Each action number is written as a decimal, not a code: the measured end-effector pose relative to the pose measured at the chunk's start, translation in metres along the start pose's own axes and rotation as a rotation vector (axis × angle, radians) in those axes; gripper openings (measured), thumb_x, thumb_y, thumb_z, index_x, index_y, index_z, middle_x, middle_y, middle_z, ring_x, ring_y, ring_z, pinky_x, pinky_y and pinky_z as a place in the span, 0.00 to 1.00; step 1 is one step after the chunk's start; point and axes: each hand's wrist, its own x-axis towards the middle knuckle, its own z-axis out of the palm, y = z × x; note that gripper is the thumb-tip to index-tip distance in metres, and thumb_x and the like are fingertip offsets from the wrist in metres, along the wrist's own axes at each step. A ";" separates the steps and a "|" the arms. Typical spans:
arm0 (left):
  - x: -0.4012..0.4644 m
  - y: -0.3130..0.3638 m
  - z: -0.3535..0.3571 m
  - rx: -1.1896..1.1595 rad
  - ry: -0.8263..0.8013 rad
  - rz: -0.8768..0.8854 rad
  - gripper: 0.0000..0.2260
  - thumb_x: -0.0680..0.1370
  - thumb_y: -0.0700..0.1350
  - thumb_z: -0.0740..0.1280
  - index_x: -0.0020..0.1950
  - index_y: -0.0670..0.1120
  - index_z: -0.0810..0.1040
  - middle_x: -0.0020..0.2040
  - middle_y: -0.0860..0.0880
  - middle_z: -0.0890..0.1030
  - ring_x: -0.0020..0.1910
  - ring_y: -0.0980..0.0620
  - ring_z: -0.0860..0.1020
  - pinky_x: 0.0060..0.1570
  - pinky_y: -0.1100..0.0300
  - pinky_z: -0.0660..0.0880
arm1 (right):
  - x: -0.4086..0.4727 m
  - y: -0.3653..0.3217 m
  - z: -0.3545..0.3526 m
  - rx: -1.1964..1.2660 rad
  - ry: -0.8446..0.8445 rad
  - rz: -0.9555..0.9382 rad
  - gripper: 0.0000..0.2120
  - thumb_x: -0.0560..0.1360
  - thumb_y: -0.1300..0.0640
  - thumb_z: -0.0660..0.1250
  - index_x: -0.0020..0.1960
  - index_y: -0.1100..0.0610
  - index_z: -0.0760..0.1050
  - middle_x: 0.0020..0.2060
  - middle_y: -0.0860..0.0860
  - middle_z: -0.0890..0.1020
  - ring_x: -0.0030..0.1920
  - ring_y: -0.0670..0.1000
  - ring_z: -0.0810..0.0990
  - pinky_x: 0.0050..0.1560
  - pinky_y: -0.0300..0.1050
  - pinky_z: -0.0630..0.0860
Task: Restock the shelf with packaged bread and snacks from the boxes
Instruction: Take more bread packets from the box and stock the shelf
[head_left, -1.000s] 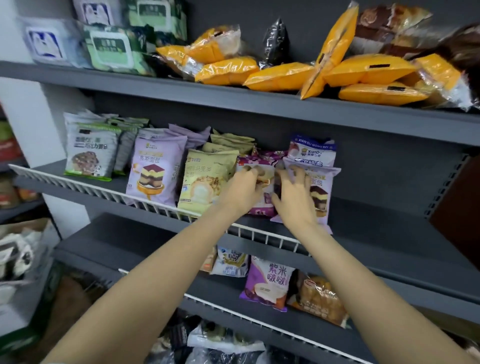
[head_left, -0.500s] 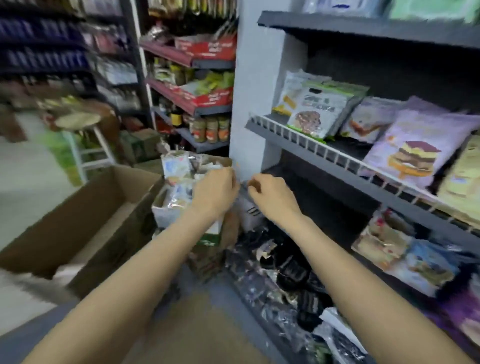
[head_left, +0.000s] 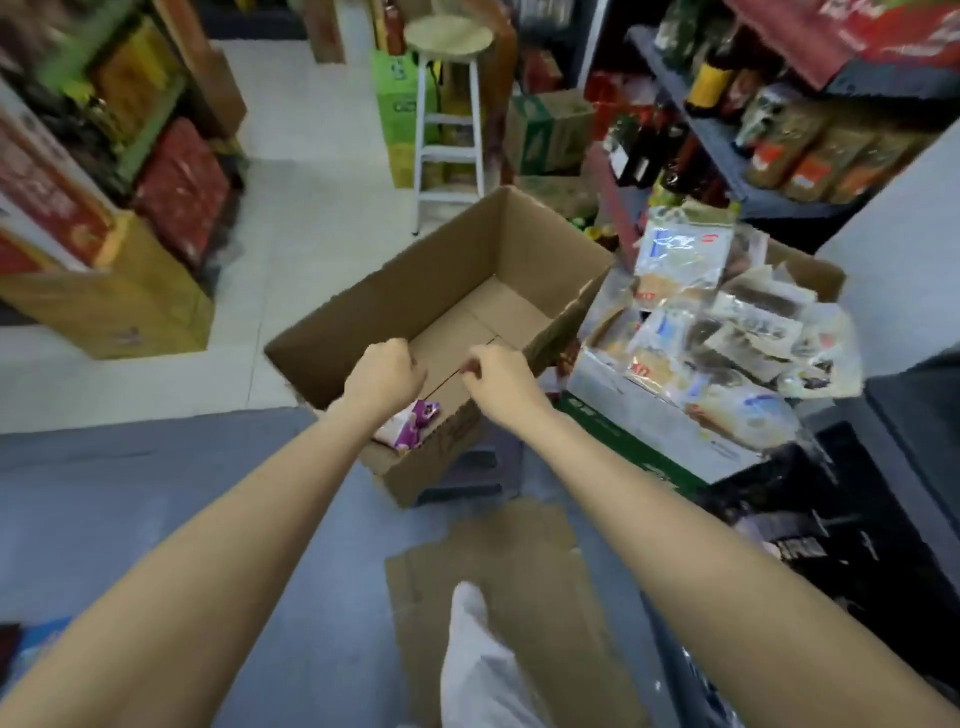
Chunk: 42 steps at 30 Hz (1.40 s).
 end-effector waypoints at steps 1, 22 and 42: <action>0.016 -0.012 0.006 0.001 -0.038 -0.039 0.13 0.78 0.43 0.61 0.57 0.36 0.75 0.57 0.38 0.78 0.56 0.39 0.76 0.54 0.52 0.75 | 0.022 0.000 0.015 -0.017 -0.044 0.002 0.10 0.77 0.62 0.60 0.56 0.61 0.77 0.53 0.59 0.80 0.55 0.58 0.78 0.54 0.50 0.76; 0.197 -0.124 0.099 -0.749 -0.456 -0.843 0.21 0.82 0.45 0.56 0.73 0.39 0.63 0.73 0.40 0.66 0.71 0.41 0.67 0.64 0.50 0.69 | 0.242 0.056 0.199 -0.293 -0.595 0.399 0.10 0.76 0.64 0.63 0.57 0.64 0.75 0.57 0.62 0.78 0.57 0.61 0.78 0.46 0.39 0.77; 0.186 -0.102 0.113 -1.049 -0.146 -0.789 0.44 0.61 0.52 0.80 0.69 0.39 0.63 0.59 0.42 0.78 0.52 0.43 0.81 0.47 0.47 0.80 | 0.211 0.049 0.117 0.126 -0.181 0.360 0.07 0.78 0.58 0.61 0.43 0.57 0.76 0.46 0.59 0.81 0.53 0.57 0.78 0.53 0.46 0.72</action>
